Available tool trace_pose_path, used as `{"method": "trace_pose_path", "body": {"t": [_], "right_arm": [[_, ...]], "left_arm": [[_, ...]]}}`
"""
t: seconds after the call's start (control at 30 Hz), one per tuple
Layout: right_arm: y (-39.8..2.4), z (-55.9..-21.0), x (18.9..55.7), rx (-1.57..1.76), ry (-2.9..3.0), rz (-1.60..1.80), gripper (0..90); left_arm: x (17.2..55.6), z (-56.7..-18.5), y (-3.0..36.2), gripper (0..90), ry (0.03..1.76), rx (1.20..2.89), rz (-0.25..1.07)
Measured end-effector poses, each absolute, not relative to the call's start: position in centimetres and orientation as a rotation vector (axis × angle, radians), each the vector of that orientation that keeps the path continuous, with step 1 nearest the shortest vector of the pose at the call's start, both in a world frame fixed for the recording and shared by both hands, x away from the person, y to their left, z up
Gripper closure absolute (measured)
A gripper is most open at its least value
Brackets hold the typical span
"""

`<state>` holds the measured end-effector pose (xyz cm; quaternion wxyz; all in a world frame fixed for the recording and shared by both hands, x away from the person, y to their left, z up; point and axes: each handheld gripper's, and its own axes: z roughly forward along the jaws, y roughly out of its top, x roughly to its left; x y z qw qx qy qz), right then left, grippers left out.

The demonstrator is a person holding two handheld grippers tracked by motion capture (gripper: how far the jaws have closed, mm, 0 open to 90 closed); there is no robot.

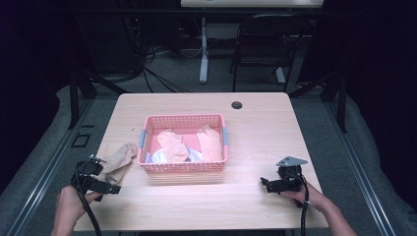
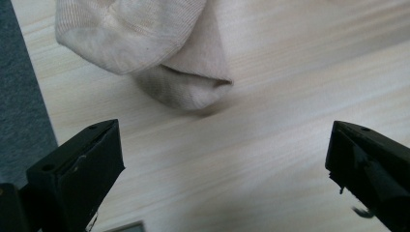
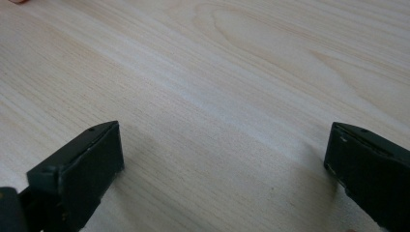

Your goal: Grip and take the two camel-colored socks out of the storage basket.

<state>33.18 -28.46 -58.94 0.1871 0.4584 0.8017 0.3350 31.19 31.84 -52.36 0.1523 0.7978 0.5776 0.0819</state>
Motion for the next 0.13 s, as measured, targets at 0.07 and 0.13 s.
{"method": "trace_pose_path", "body": {"t": [0.07,0.13], "right_arm": [[-28.45,-58.94,33.17,1.290,2.255,0.943,0.0],[-28.45,-58.94,33.18,1.290,2.255,0.943,0.0]], "left_arm": [[30.89,-52.19,31.61,0.0,1.630,2.330,0.255],[30.73,-51.87,31.90,0.0,1.630,2.288,0.280]]}}
